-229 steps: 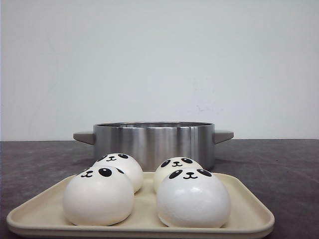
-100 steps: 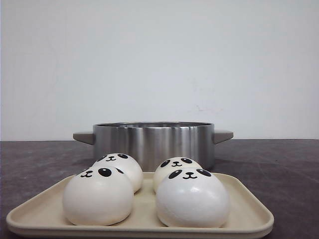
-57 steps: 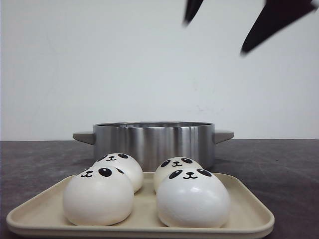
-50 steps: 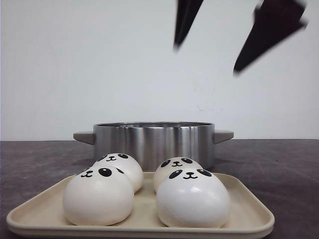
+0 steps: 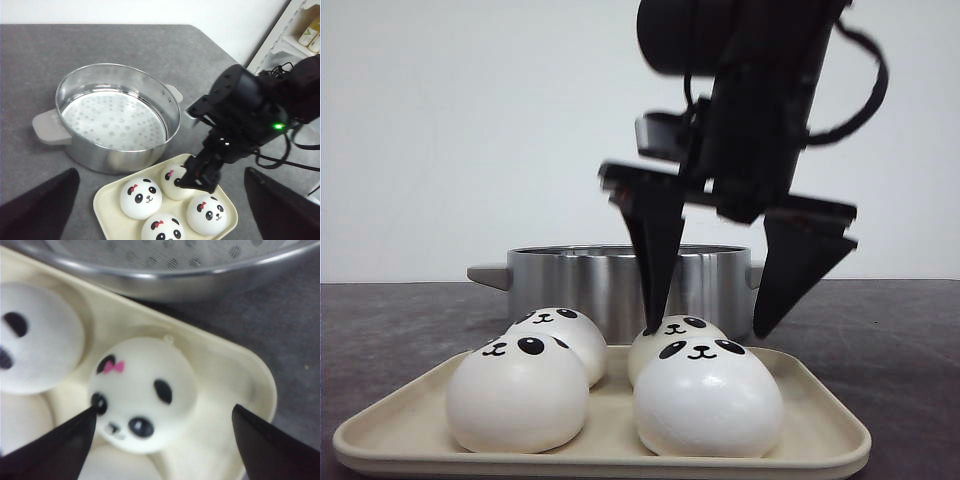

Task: Steam buns
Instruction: 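Lower the right gripper onto the farther bun nearest the right gripper and grasp, then lift the bun with the right gripper, drop it into the pot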

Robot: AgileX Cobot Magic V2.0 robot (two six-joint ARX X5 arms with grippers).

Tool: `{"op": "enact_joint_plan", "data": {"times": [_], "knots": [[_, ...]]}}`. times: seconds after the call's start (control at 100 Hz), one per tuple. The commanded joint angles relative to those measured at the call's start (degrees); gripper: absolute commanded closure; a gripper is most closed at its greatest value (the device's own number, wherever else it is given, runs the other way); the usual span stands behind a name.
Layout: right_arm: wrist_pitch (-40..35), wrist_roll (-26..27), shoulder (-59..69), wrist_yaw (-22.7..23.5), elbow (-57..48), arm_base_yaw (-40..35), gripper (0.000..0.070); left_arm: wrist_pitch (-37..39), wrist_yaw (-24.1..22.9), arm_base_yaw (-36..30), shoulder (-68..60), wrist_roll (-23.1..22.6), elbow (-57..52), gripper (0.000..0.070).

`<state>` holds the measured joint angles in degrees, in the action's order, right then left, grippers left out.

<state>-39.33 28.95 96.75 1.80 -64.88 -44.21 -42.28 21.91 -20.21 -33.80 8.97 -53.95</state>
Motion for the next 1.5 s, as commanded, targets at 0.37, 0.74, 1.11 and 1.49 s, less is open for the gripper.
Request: {"op": "enact_joint_plan", "data": {"times": [0.37,0.74,1.11,1.49], "knots": [[4.63,4.42,5.22,3.08,-1.07,-0.50,0.0235,0.07,-1.36,-2.64,-0.20,-0.42,-0.66,0.0057],[3.48,3.80,4.15,-1.55,-2.34,-0.98,0.0699,-0.11,-1.73,-3.87,-0.20,-0.59,-0.66,0.0062],[1.86,-1.36,-11.65,0.94,-16.09,-5.22,0.0699,0.33,-4.17,-4.26,-0.20,-0.81,-0.66,0.0062],[13.81,-3.28,-5.49,7.52,-22.03,8.35,0.0699,1.36,-4.33,-4.26,-0.22,-0.74,-0.66,0.0062]]}}
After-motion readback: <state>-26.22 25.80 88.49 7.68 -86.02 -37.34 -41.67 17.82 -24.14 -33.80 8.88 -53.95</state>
